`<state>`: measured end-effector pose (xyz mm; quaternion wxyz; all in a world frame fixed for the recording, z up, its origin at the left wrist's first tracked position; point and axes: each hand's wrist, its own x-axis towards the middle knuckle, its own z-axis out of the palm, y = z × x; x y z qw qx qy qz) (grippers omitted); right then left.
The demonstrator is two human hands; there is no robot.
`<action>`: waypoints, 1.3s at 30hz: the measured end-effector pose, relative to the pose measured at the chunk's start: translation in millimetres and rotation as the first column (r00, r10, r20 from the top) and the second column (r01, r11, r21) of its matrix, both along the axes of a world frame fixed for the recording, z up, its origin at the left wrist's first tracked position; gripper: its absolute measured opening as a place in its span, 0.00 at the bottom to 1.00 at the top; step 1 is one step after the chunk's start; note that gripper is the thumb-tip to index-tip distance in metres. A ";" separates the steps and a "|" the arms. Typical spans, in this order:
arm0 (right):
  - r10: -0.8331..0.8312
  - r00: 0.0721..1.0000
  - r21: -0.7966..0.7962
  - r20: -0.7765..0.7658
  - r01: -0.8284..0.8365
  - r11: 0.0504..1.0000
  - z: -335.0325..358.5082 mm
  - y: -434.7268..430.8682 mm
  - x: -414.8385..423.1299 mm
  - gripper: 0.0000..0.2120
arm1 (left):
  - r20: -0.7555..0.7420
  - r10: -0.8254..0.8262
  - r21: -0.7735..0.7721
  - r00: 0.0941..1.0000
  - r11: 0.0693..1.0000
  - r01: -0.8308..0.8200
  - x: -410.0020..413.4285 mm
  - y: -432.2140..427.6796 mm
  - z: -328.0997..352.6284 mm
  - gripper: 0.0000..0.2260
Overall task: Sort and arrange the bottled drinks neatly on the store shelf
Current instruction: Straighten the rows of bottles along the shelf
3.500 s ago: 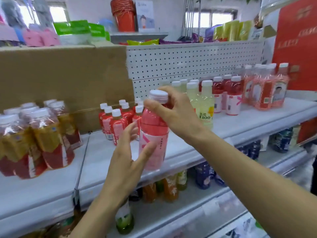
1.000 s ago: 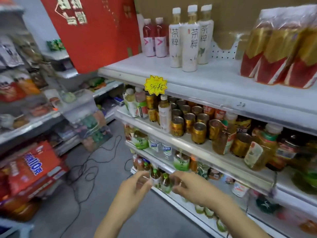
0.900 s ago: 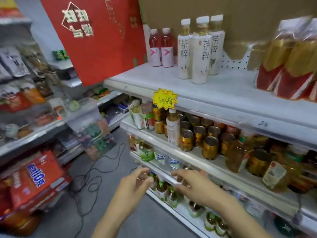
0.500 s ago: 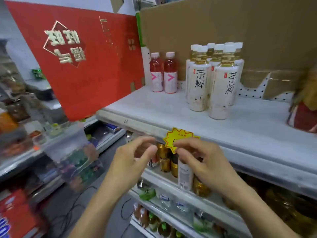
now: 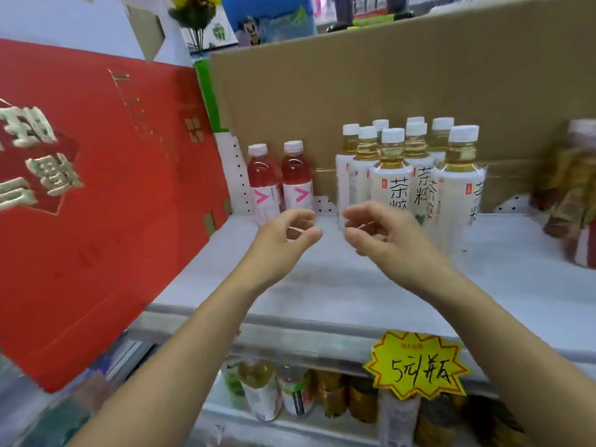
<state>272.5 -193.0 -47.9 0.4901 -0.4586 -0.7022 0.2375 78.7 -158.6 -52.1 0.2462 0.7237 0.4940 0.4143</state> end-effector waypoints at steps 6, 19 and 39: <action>-0.061 0.998 -0.208 -0.018 0.056 0.977 3.4 99.8 -69.2 0.25 | 0.137 0.162 -0.065 0.977 0.986 -0.154 -38.5 87.0 -2.6 0.24; -0.270 0.922 -0.236 -0.278 0.207 0.950 -16.6 238.7 -120.6 0.32 | 0.311 0.196 -0.216 0.930 0.968 -0.132 -72.4 219.6 -28.7 0.37; -0.059 0.904 -0.119 -0.423 0.009 0.993 9.6 -42.8 -42.9 0.19 | 0.542 -0.013 -0.083 0.841 0.994 0.069 -6.9 -59.9 -8.4 0.22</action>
